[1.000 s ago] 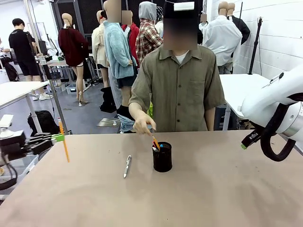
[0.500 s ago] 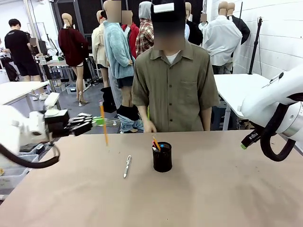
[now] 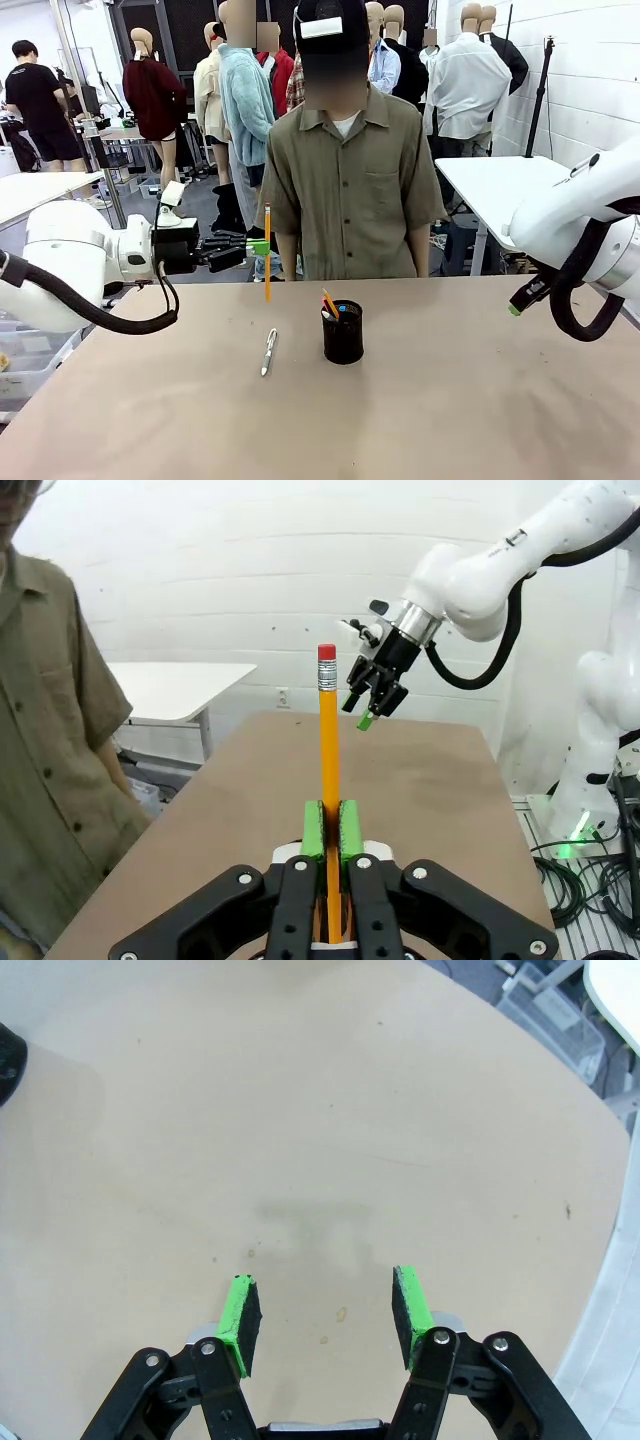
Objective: Place the pens into the pen holder.
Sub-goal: Pick up a writing instrument from the table and place it into the Pen holder.
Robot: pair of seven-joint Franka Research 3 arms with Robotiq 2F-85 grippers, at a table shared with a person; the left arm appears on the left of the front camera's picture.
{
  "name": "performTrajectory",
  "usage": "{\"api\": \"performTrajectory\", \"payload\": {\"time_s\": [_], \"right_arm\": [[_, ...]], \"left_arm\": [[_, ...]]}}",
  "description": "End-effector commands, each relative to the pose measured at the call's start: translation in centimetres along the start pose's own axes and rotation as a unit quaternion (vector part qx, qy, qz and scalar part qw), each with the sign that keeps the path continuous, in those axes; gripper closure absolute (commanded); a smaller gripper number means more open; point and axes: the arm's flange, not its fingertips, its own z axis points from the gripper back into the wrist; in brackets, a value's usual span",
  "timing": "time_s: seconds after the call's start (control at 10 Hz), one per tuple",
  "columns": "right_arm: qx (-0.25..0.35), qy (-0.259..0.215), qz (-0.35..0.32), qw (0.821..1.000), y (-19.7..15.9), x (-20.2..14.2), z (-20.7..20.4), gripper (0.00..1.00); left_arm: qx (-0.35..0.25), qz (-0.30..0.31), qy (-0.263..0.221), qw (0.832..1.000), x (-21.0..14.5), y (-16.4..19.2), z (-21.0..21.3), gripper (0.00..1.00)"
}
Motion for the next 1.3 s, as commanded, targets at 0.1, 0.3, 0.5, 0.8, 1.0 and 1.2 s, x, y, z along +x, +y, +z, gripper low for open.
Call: {"api": "performTrajectory", "payload": {"time_s": [0.1, 0.3, 0.5, 0.8, 1.0, 1.2], "right_arm": [[0.001, -0.011, 0.002, 1.0, -0.1, -0.2, -0.1, 0.33], [0.001, -0.011, 0.002, 1.0, -0.1, -0.2, -0.1, 0.33], [0.001, -0.011, 0.002, 1.0, -0.1, -0.2, -0.1, 0.33], [0.001, -0.011, 0.002, 1.0, -0.1, -0.2, -0.1, 0.33], [0.001, -0.011, 0.002, 1.0, -0.1, -0.2, -0.1, 0.33], [0.001, -0.011, 0.002, 1.0, -0.1, -0.2, -0.1, 0.33]], "left_arm": [[0.0, 0.0, 0.0, 1.0, 0.0, 0.0, 0.0, 1.0], [-0.044, -0.016, -0.025, 0.999, -0.8, 1.3, -3.1, 1.0], [-0.08, -0.024, -0.02, 0.996, -1.4, 3.1, -6.6, 1.0], [-0.119, -0.035, -0.052, 0.991, -2.1, 4.7, -9.4, 1.0], [-0.13, -0.011, -0.051, 0.99, -2.9, 5.5, -10.2, 1.0], [-0.129, -0.015, -0.065, 0.989, -3.8, 5.9, -11.5, 1.0]]}}
